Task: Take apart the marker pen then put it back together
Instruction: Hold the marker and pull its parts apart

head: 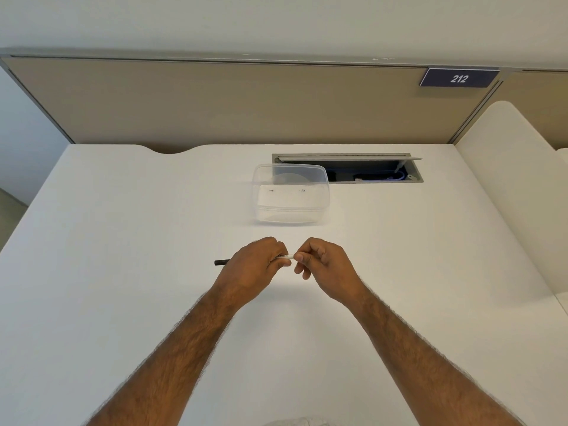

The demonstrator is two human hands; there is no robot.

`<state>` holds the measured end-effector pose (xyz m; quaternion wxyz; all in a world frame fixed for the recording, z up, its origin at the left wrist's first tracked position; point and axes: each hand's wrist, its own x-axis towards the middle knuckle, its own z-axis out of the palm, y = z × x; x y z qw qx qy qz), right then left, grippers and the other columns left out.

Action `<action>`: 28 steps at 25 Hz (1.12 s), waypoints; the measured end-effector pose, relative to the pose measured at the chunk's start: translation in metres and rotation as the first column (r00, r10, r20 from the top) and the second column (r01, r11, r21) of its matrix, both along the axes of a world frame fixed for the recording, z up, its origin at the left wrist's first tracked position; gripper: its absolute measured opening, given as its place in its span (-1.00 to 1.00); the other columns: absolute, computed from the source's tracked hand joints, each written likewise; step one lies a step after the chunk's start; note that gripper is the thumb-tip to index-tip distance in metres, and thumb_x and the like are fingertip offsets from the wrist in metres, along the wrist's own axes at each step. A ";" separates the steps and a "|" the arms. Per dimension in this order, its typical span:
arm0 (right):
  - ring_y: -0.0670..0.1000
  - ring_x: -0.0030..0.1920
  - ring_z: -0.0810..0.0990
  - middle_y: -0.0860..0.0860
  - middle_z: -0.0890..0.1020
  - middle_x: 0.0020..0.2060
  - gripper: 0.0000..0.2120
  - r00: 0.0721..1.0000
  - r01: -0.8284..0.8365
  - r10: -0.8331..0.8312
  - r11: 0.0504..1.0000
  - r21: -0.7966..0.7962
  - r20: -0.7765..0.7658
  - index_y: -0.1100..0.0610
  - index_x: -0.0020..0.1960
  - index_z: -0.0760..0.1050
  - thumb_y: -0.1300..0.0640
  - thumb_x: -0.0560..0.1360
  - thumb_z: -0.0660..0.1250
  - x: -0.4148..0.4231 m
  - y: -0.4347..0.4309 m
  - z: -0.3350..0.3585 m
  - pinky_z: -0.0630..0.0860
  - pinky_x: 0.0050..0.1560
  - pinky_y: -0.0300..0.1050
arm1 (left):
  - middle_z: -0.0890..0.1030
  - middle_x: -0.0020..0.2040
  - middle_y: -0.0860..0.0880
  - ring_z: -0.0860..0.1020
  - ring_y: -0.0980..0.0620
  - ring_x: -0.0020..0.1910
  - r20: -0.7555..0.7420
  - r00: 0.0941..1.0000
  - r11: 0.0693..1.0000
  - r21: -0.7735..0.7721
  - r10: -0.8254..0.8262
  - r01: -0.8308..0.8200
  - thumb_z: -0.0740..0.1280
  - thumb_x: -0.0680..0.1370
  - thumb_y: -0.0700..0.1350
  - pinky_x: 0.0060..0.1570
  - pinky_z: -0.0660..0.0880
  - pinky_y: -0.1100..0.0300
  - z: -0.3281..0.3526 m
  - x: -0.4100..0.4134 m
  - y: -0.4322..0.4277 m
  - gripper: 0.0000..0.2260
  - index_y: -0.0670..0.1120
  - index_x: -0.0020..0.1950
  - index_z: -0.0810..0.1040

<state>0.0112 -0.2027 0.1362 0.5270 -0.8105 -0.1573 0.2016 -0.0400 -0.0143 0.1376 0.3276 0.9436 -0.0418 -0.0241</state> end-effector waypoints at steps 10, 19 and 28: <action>-0.10 -0.31 0.56 -0.04 0.68 -0.32 -0.90 0.993 -0.084 0.093 0.990 -0.113 0.075 0.09 -0.14 0.55 0.26 0.49 0.41 0.004 -0.003 0.007 0.57 -0.19 -0.04 | 0.50 -0.20 0.07 0.49 0.05 -0.19 -0.013 1.000 1.000 -0.009 -0.014 0.014 0.30 0.63 -0.01 -0.16 0.50 0.03 0.000 -0.001 -0.001 -0.86 -0.03 -0.06 0.56; -0.08 -0.33 0.53 0.06 0.65 -0.34 -0.87 0.988 -0.145 0.150 0.985 -0.088 0.044 0.11 -0.12 0.57 0.25 0.57 0.31 0.005 -0.007 0.008 0.49 -0.24 -0.11 | 0.55 -0.20 0.07 0.52 0.07 -0.20 -0.029 0.999 0.997 -0.068 -0.026 0.024 0.33 0.62 -0.01 -0.15 0.52 0.01 -0.006 -0.004 0.000 -0.88 0.00 -0.07 0.58; -0.13 -0.32 0.56 0.06 0.69 -0.26 -0.84 0.983 -0.180 0.177 0.979 -0.091 -0.043 0.16 0.06 0.65 0.28 0.60 0.29 0.010 -0.013 0.015 0.47 -0.25 -0.33 | 0.54 -0.18 0.09 0.51 0.10 -0.19 -0.021 1.000 0.998 -0.056 -0.013 0.011 0.35 0.61 -0.02 -0.15 0.50 0.08 -0.006 -0.002 0.006 -0.91 0.00 -0.03 0.61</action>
